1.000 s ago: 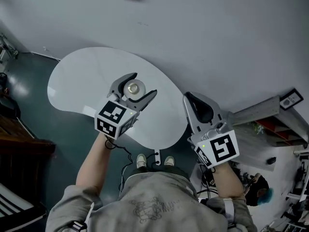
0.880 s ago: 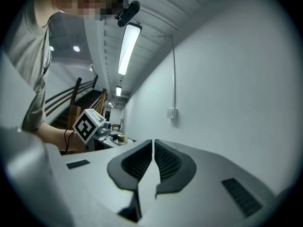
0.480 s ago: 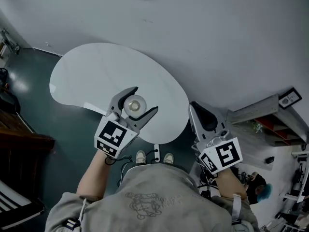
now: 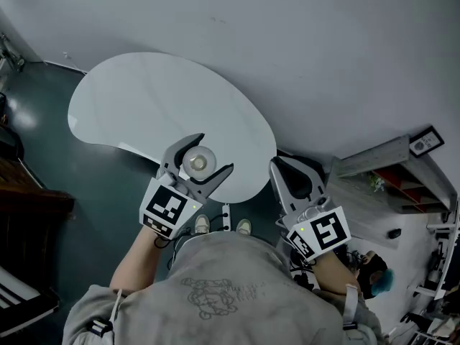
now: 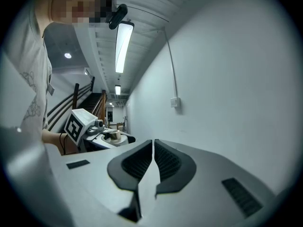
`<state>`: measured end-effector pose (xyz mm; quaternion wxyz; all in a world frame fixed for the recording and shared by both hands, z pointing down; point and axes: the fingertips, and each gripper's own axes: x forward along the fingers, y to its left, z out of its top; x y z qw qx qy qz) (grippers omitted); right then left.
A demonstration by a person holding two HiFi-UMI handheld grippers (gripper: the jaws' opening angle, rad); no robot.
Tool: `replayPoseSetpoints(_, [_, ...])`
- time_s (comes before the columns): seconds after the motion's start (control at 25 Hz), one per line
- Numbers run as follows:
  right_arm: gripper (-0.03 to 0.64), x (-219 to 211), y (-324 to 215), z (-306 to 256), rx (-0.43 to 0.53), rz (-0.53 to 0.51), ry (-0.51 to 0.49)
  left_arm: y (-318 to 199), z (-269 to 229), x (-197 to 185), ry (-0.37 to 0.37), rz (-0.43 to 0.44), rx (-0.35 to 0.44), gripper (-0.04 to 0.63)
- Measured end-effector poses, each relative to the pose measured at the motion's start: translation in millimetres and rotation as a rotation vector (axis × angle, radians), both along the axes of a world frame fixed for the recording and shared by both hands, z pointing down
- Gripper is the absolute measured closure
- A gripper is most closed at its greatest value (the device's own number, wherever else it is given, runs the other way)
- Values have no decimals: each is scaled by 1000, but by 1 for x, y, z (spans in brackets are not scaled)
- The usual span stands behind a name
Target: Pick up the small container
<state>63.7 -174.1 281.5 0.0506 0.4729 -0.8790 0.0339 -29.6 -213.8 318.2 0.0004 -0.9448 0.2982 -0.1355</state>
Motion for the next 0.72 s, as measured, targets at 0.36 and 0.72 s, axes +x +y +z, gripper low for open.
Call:
replayPoseSetpoints(0.36, [581, 1, 8, 2, 12, 4, 23, 7, -1, 6, -1, 11, 4, 252])
replayPoseSetpoints(0.72, [581, 5, 14, -6, 53, 7, 55, 9, -5, 9, -5, 5, 12, 252])
